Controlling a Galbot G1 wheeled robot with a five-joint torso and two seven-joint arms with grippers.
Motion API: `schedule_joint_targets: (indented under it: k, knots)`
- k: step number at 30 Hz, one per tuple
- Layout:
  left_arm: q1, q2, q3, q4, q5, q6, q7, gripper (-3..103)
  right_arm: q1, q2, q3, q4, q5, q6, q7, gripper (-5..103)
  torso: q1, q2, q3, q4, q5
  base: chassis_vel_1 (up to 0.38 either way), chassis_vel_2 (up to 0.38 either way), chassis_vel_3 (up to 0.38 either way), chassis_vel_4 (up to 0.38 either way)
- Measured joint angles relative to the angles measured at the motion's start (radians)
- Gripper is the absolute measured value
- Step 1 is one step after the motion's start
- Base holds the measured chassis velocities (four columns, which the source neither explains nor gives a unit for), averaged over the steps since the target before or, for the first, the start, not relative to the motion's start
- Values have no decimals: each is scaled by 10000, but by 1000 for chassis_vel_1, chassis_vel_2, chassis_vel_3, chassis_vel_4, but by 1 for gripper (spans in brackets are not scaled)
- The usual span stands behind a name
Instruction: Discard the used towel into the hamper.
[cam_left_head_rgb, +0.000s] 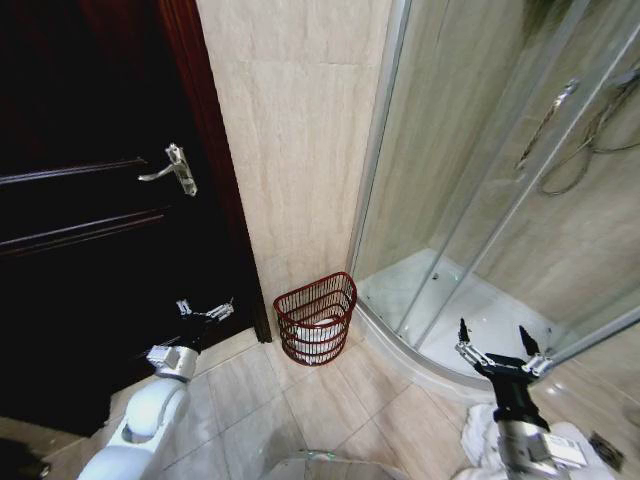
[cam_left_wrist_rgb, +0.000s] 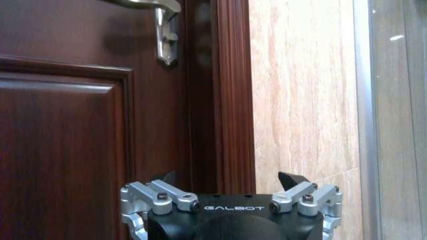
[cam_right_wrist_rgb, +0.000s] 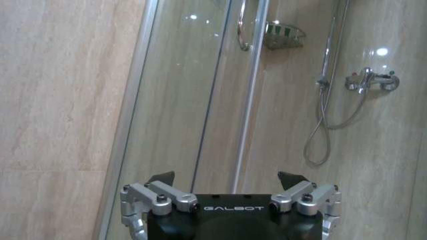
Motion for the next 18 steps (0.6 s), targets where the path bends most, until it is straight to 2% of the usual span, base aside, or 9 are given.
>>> schedule_joint_targets:
  k: [10, 18]
  knots:
    - [99, -23, 56, 134, 79, -327, 20, 100, -102, 0, -25, -51, -3, 162, 21, 100, -1, 0, -1, 0, -2, 99, -116, -99, 122]
    - [111, -46, 70, 163, 145, -445, 61, 100, -159, 0, -17, -145, 45, 279, 84, 100, 0, 0, 1, -1, 6, 45, -183, -48, 177]
